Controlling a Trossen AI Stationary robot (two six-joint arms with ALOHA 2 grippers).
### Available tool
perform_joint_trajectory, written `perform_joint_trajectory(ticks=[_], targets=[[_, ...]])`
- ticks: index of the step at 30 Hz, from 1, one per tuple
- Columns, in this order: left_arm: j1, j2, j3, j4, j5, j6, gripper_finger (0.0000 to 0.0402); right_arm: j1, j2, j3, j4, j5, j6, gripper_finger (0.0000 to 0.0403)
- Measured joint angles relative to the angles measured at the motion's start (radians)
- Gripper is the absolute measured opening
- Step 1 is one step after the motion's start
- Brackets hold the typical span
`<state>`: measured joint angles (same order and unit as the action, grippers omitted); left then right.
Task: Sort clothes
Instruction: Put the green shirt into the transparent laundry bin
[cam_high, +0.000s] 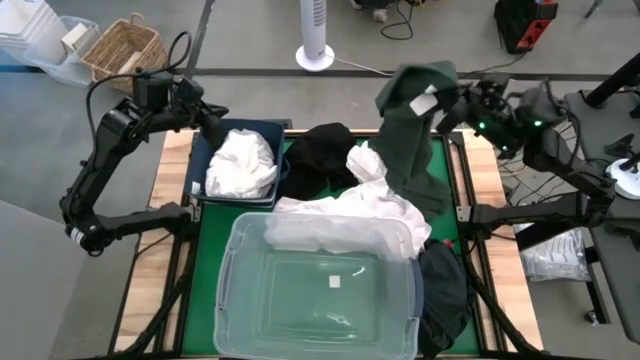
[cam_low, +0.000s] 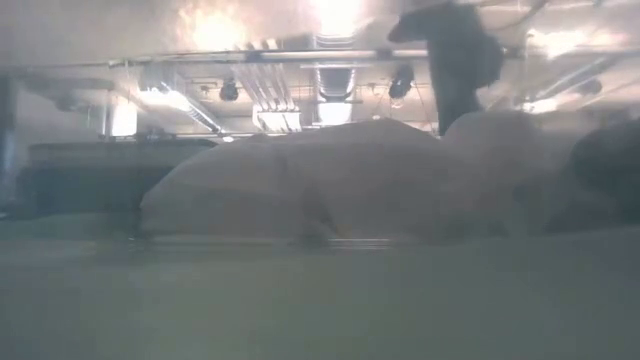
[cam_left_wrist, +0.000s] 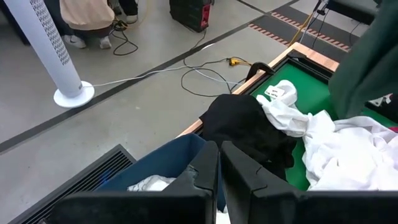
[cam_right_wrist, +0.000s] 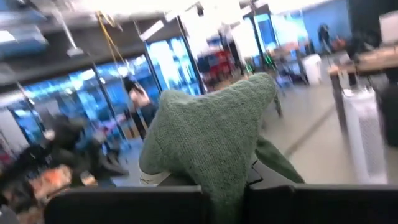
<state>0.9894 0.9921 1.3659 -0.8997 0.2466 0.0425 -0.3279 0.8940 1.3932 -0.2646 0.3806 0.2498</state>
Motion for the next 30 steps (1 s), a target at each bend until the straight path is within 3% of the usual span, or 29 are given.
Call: perform_joint_trajectory(ticks=[9, 20, 30], targets=[[0.000, -0.007, 0.000, 0.000, 0.000, 0.000, 0.0000, 0.000, 0.081, 0.154, 0.178, -0.121, -0.088, 0.0009], [0.000, -0.007, 0.000, 0.000, 0.006, -0.001, 0.0000, 0.000, 0.334, 0.562, 0.171, -0.268, -0.210, 0.0009], [0.000, -0.009, 0.000, 0.000, 0.007, -0.001, 0.0000, 0.000, 0.585, 0.946, 0.168, -0.454, -0.133, 0.0009]])
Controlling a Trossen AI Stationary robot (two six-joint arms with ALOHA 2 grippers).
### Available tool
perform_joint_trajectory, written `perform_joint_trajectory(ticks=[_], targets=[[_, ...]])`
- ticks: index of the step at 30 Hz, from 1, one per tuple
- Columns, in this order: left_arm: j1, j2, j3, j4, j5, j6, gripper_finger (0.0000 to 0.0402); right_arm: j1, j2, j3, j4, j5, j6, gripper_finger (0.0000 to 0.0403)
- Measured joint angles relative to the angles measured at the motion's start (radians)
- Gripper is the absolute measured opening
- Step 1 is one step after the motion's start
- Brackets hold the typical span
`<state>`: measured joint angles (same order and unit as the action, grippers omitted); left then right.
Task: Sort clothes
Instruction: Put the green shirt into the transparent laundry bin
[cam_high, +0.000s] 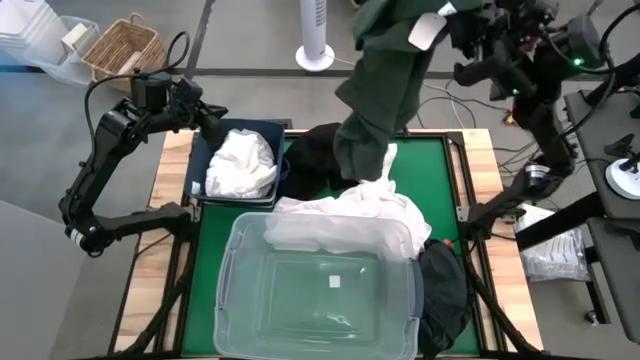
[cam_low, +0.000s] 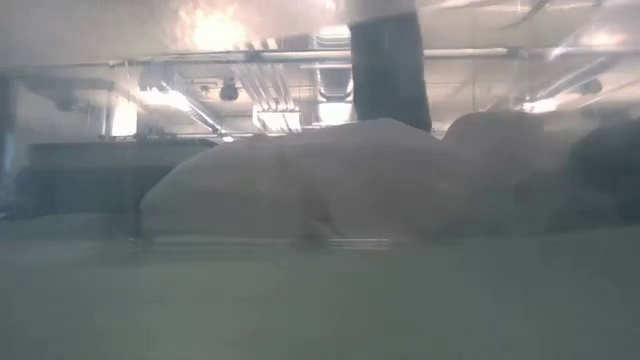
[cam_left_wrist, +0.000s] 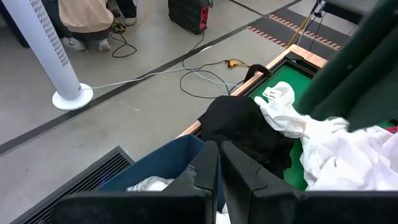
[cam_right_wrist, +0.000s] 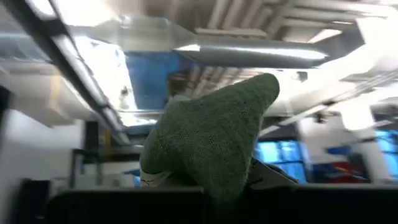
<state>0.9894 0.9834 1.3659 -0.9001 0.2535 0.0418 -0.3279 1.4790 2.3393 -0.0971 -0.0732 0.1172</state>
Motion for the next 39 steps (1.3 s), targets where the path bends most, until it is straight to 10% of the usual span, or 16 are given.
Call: perform_joint_trajectory(ticks=[24, 39], targets=[[0.000, -0.005, 0.000, 0.001, 0.012, 0.019, 0.0000, 0.030, 0.182, 0.017, 0.736, -0.278, 0.746, 0.0009], [0.000, -0.005, 0.000, 0.002, 0.027, 0.019, 0.0000, 0.245, 0.186, 0.017, 0.788, -0.245, 0.618, 0.0009]])
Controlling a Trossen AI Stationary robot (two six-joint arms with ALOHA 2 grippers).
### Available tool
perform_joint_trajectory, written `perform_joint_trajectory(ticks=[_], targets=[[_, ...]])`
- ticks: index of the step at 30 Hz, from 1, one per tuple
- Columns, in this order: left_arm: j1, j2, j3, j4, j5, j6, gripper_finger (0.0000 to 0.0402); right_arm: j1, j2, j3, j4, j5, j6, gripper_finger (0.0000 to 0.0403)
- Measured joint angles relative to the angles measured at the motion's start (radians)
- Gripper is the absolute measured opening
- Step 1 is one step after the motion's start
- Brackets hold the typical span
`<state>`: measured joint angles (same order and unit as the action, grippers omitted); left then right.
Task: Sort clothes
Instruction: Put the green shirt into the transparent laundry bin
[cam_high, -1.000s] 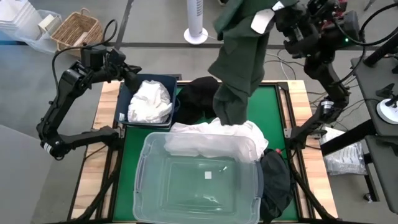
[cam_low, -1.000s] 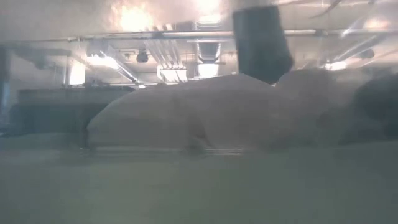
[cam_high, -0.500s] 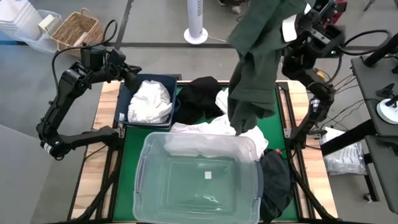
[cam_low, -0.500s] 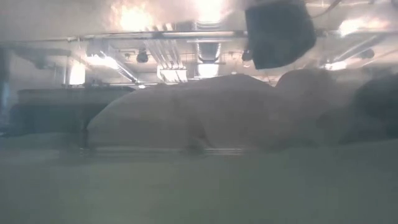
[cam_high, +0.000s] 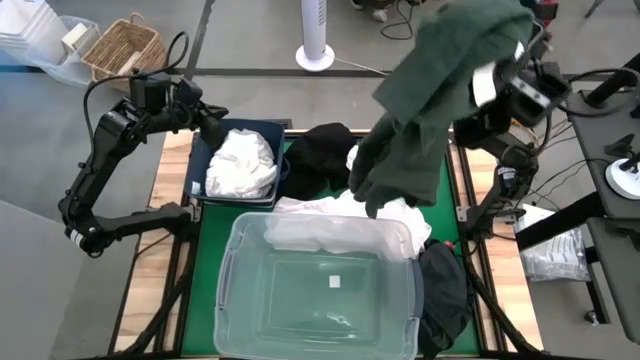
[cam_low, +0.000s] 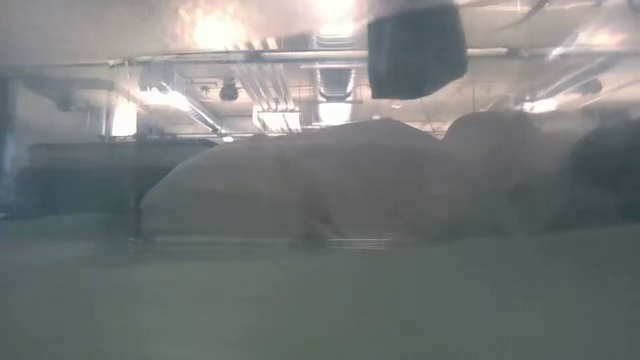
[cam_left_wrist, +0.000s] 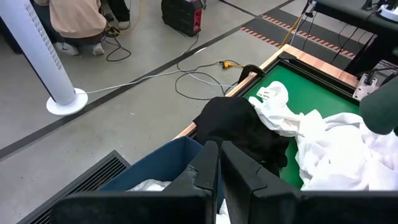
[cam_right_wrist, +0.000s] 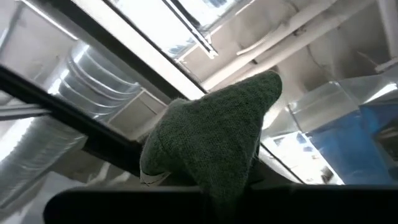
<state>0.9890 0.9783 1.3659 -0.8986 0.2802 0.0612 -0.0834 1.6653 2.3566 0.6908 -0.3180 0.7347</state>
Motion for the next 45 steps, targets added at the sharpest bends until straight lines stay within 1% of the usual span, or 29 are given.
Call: perform_joint_trajectory(ticks=[6, 14, 20, 24, 25, 28, 30, 33, 36, 38, 41, 45], targets=[[0.000, 0.000, 0.000, 0.000, 0.000, 0.000, 0.0000, 0.142, 0.002, 0.000, 0.000, 0.001, -0.106, 0.0009], [0.000, 0.000, 0.000, 0.000, 0.000, 0.000, 0.0000, 0.332, 0.043, 0.000, -0.005, 0.022, -0.285, 0.0009], [0.000, 0.000, 0.000, 0.000, 0.000, 0.013, 0.0000, 0.410, 0.087, 0.000, -0.029, 0.023, -0.303, 0.0009], [0.000, 0.000, 0.000, 0.000, 0.000, 0.016, 0.0000, 0.446, 0.128, -0.001, -0.042, 0.022, -0.283, 0.0009], [0.000, 0.000, 0.000, 0.000, 0.000, 0.016, 0.0000, 0.454, 0.137, -0.001, -0.047, 0.012, -0.279, 0.0009], [0.000, 0.000, 0.000, 0.000, 0.000, 0.016, 0.0000, 0.469, 0.160, -0.001, -0.057, -0.074, -0.258, 0.0009], [0.000, 0.000, 0.000, 0.000, 0.000, 0.010, 0.0000, 0.483, 0.173, -0.001, -0.056, -0.108, -0.236, 0.0009], [0.000, 0.000, 0.000, 0.000, 0.000, 0.008, 0.0000, 0.511, 0.192, -0.001, -0.057, -0.132, -0.223, 0.0009], [0.000, 0.000, 0.000, 0.000, 0.000, 0.004, 0.0000, 0.545, 0.200, -0.001, -0.066, -0.141, -0.255, 0.0009], [0.000, 0.000, 0.000, 0.000, 0.000, -0.004, 0.0000, 0.568, 0.199, -0.001, -0.086, -0.178, -0.274, 0.0009], [0.000, 0.000, 0.000, 0.000, 0.000, -0.030, 0.0000, 0.608, 0.195, -0.001, -0.145, -0.199, -0.289, 0.0009], [0.000, -0.002, 0.016, -0.004, 0.013, -0.079, 0.0000, 0.646, 0.193, 0.000, -0.318, -0.321, -0.284, 0.0009]])
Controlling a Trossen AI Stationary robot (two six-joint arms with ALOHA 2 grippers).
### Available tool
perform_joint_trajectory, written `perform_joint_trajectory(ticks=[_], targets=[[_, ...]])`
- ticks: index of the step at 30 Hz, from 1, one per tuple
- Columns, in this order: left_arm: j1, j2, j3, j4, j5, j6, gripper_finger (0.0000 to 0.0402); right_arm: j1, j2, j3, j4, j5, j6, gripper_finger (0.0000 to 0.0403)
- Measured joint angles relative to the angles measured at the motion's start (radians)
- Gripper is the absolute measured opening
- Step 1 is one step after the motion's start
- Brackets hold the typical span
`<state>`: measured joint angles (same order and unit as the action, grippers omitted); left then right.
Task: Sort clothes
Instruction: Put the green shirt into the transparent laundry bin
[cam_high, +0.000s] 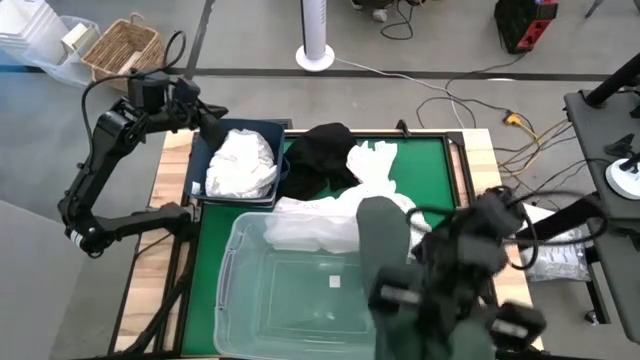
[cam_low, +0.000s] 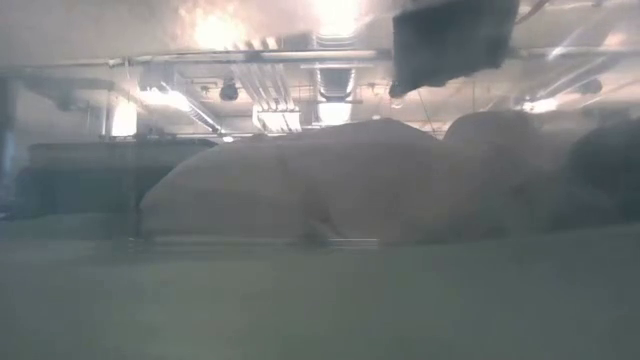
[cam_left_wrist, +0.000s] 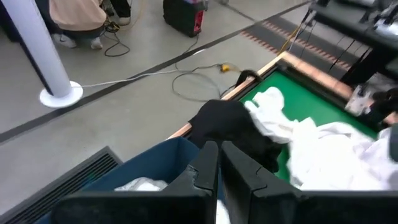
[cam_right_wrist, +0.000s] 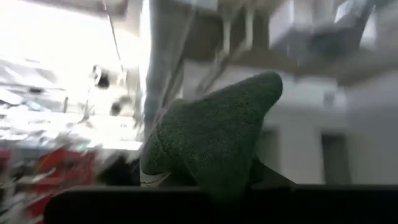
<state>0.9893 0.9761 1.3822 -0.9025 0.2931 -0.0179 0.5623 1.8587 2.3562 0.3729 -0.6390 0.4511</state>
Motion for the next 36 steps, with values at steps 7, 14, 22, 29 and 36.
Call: perform_joint_trajectory(ticks=[7, 14, 22, 29, 36], targets=[[-0.002, -0.007, 0.139, -0.021, 0.246, -0.152, 0.0000, 0.060, 0.000, 0.000, -0.188, 0.135, -0.121, 0.0009], [-0.077, -0.024, 0.360, -0.020, 0.355, -0.213, 0.0000, 0.048, -0.008, 0.000, -0.113, 0.143, -0.167, 0.0009], [-0.090, -0.026, 0.556, -0.015, 0.343, -0.242, 0.0000, -0.004, -0.024, 0.000, -0.020, 0.143, -0.228, 0.0009], [-0.090, -0.018, 0.587, -0.016, 0.337, -0.258, 0.0000, -0.085, -0.030, 0.000, 0.010, 0.209, -0.225, 0.0009], [-0.090, -0.005, 0.578, -0.019, 0.337, -0.273, 0.0000, -0.164, -0.030, 0.000, 0.070, 0.316, -0.227, 0.0009]])
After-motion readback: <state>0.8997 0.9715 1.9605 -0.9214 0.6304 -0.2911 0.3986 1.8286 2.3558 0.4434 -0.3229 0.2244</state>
